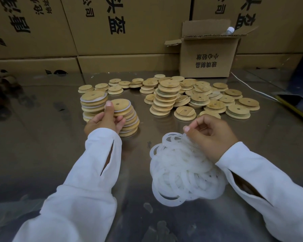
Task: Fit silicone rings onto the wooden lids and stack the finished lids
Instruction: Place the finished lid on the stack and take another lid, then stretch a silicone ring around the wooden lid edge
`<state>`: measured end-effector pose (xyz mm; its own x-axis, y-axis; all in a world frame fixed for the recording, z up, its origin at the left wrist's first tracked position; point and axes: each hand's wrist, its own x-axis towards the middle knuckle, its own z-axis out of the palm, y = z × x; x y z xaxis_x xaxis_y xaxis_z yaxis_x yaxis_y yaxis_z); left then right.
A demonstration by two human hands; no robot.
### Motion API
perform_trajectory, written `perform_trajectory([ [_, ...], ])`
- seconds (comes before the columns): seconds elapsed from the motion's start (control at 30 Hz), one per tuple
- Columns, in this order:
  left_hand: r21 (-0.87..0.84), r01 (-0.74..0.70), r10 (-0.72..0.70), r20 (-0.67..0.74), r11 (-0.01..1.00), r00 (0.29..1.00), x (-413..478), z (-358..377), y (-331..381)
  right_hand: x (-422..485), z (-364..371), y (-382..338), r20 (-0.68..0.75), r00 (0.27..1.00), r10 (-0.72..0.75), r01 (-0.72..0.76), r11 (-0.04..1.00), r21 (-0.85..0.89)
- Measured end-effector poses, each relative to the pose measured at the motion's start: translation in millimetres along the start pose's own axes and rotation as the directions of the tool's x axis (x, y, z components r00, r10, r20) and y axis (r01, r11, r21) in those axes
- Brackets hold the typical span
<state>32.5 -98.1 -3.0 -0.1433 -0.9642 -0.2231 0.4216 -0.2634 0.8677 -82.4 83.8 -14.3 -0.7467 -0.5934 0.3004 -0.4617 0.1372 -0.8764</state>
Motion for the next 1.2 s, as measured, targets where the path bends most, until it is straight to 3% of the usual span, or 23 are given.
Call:
perform_trajectory([
  [0.1, -0.022, 0.008, -0.008, -0.011, 1.0, 1.0, -4, 2, 3, 13, -8, 8, -0.072, 0.997, 0.006, -0.012, 0.997, -0.075],
  [0.17, 0.049, -0.079, 0.082, -0.057, 0.996, 0.995, -9, 2, 5, 25, -16, 16, -0.17, 0.985, 0.017, -0.038, 0.992, -0.123],
  [0.27, 0.148, -0.245, 0.251, -0.028, 0.958, 0.967, -21, 3, 6, 43, -30, 30, -0.269, 0.963, 0.022, -0.122, 0.925, -0.36],
  [0.33, 0.165, -0.296, 0.291, 0.052, 0.941, 0.955, -29, 6, 5, 50, -36, 40, -0.213, 0.976, 0.036, -0.142, 0.849, -0.509],
  [0.47, 0.166, -0.297, 0.236, 0.31, 0.94, 0.921, -41, 12, -3, 52, -34, 50, -0.038, 0.987, 0.156, -0.141, 0.73, -0.669],
  [0.6, 0.247, -0.362, 0.203, 0.498, 0.899, 0.843, -45, 13, -10, 47, -32, 40, -0.099, 0.989, 0.109, -0.146, 0.656, -0.741],
  [0.73, 0.265, -0.413, 0.191, 0.591, 0.871, 0.783, -47, 12, -13, 40, -33, 25, -0.153, 0.985, 0.082, -0.166, 0.694, -0.701],
  [0.83, 0.293, -0.388, 0.135, 0.62, 0.874, 0.773, -49, 11, -16, 32, -32, 11, -0.2, 0.97, -0.135, -0.018, 0.785, -0.619],
  [0.9, 0.31, -0.352, 0.081, 0.638, 0.883, 0.765, -50, 11, -19, 22, -28, -1, -0.16, 0.922, -0.352, 0.227, 0.827, -0.514],
  [1.0, 0.315, -0.279, -0.025, 0.703, 0.907, 0.711, -54, 11, -23, 7, -16, -13, 0.038, 0.793, -0.608, 0.545, 0.681, -0.489],
  [1.1, 0.286, -0.323, -0.015, 0.769, 0.902, 0.639, -55, 7, -24, 0, -5, -15, 0.187, 0.705, -0.684, 0.676, 0.57, -0.468],
  [1.2, 0.29, -0.409, 0.04, 0.773, 0.865, 0.633, -51, 6, -24, 0, -4, -15, 0.229, 0.731, -0.642, 0.675, 0.634, -0.377],
])
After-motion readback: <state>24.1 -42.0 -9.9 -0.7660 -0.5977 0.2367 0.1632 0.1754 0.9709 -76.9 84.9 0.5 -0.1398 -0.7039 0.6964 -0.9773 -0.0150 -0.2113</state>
